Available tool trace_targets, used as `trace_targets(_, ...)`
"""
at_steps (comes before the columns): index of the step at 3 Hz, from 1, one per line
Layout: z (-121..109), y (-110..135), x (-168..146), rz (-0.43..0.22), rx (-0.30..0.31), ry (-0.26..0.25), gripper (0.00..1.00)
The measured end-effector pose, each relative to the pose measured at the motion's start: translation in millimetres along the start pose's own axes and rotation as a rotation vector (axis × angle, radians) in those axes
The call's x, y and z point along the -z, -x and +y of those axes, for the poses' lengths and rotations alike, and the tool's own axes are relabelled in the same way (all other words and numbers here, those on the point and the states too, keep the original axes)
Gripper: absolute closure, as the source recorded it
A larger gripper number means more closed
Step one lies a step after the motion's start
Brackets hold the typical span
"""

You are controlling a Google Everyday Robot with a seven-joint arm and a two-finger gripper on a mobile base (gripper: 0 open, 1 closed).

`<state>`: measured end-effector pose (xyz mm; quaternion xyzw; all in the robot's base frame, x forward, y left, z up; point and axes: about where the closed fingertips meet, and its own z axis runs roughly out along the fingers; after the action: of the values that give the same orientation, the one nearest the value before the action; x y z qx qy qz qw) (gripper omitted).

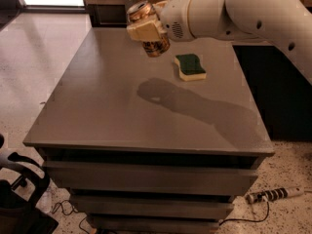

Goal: Place orange can upright

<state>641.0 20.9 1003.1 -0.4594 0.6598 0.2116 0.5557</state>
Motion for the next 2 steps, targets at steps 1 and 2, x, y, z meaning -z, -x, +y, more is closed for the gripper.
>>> trace_targets(1, -2.2, 2.7, -20.2, -0.045, -0.019, 0.046, 1.0)
trace_targets(2, -3.6, 0.5, -35.7, -0.076, -0.045, 0.08, 1.0)
